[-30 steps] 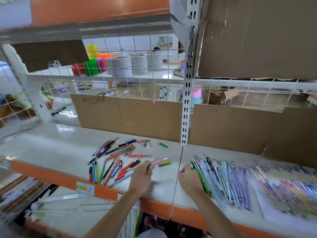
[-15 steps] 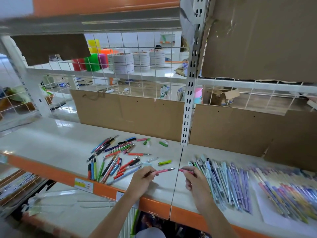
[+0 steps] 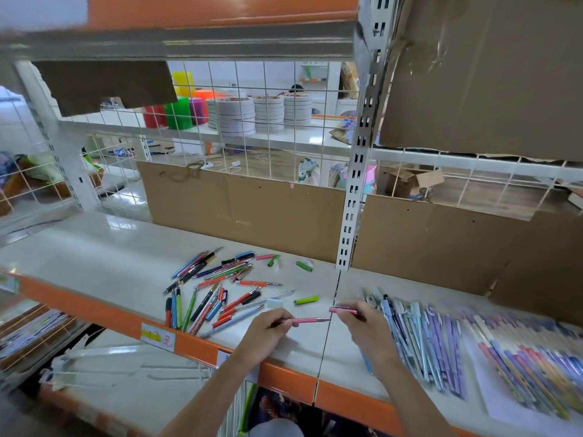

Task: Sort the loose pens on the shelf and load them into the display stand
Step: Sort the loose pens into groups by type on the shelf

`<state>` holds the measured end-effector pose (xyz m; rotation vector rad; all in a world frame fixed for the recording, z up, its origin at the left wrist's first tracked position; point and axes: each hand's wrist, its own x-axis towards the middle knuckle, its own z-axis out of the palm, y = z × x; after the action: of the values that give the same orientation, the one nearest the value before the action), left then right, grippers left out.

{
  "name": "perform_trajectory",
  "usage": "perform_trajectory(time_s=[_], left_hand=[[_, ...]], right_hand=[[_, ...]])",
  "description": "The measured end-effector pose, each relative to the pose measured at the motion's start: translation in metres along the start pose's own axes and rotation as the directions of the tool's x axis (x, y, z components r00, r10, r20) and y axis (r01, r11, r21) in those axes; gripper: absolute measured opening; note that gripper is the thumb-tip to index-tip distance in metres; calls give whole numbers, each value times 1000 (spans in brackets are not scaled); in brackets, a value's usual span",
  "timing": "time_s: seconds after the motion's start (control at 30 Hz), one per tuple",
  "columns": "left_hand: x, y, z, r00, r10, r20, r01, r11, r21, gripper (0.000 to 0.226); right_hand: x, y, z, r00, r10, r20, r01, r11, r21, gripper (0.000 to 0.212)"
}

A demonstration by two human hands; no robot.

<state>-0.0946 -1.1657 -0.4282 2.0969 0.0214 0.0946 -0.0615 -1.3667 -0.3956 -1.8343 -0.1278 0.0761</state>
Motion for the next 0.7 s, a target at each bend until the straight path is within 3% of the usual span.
perform_trajectory(time_s=[0.5, 0.7], left_hand=[[-2, 1, 0, 1000, 17, 18, -15, 995, -98, 22], [-2, -3, -4, 1000, -14, -23, 8, 971, -240, 21]], right_hand=[[-4, -6, 3, 987, 9, 160, -2, 999, -45, 16], [-3, -16, -6, 998, 57, 35, -59, 995, 83, 17]])
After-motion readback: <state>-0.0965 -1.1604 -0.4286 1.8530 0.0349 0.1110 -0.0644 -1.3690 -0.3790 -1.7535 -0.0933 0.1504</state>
